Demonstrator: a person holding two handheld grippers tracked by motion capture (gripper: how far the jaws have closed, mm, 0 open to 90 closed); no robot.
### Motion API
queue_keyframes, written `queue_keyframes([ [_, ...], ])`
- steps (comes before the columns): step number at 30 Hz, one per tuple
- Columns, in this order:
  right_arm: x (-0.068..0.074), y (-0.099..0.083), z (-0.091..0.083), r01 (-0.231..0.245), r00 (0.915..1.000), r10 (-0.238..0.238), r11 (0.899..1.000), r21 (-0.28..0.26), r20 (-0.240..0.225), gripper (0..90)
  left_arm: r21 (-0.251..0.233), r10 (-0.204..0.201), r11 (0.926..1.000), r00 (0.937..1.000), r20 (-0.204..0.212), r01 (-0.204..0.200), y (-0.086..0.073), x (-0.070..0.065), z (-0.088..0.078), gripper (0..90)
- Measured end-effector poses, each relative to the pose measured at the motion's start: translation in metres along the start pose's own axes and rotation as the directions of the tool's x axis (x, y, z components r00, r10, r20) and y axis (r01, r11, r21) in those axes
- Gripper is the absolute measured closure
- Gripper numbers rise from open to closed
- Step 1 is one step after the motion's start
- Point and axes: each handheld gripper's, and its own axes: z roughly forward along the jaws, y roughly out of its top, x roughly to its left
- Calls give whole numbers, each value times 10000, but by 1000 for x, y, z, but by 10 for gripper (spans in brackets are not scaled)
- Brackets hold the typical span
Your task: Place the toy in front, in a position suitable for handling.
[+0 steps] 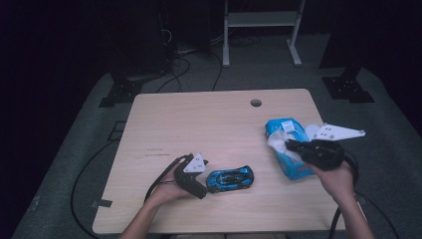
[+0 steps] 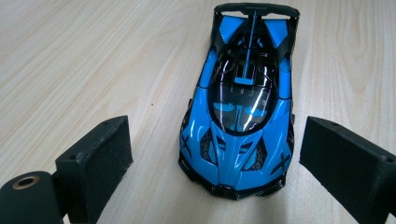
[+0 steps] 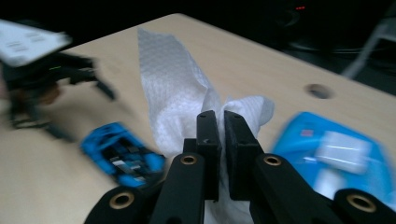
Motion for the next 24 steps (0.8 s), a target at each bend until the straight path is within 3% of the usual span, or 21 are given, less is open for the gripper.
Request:
queue_keyframes([
  [1,8,-2,4,31,9994,-29,10000,65,-358,851,-9,35,10000,10000,9,-35,0,0,1,85],
  [2,8,-2,4,31,9994,-29,10000,65,-358,851,-9,35,10000,10000,9,-35,0,0,1,85],
  [3,22,-8,14,104,9937,-71,9995,287,-1116,851,41,108,9999,9999,49,-108,0,-1,2,85],
  [4,22,-8,14,104,9937,-71,9995,287,-1116,851,41,108,9999,9999,49,-108,0,-1,2,85],
  [5,30,-13,23,-17,9829,95,9991,428,-1839,850,66,126,9999,9999,70,-127,0,-2,2,86],
  [6,30,-13,23,-17,9829,95,9991,428,-1839,850,119,139,9998,9999,101,-140,0,-2,3,86],
  [7,36,-17,33,-165,9668,338,9974,700,-2533,849,171,118,9998,9998,143,-121,0,-2,5,87],
  [8,38,-19,39,-253,9577,481,9962,835,-2838,848,237,96,9997,9997,212,-101,0,-2,7,89],
  [9,38,-19,39,-253,9577,481,9962,835,-2838,848,237,96,9997,9997,212,-101,0,-2,7,91],
  [10,40,-23,50,-245,9452,637,9919,1250,-3203,847,296,112,9995,9993,358,-123,-1,-1,8,111],
  [12,40,-24,57,-196,9427,679,9886,1490,-3267,847,285,55,9996,9991,412,-67,-1,-2,9,122],
  [13,38,-28,69,-236,9334,937,9792,2013,-3463,844,351,-17,9994,9987,514,-1,-1,-1,10,125],
  [16,36,-30,85,-188,9314,1125,9647,2628,-3462,843,476,-80,9989,9980,629,50,-3,0,13,131],
  [17,36,-31,90,-88,9344,1077,9599,2802,-3396,842,489,-105,9988,9976,683,71,-3,0,15,137],
  [18,36,-31,90,-88,9344,1077,9599,2802,-3396,842,489,-105,9988,9976,683,71,-3,0,15,137],
  [19,37,-31,99,194,9429,848,9514,3075,-3220,833,602,-122,9982,9971,751,77,-4,0,17,144],
  [22,40,-31,105,454,9492,565,9489,3122,-3097,817,663,-84,9978,9965,837,28,-4,-1,18,196],
  [24,46,-31,113,899,9568,73,9432,3198,-2906,755,781,85,9968,9967,805,-148,-5,-1,18,235],
])
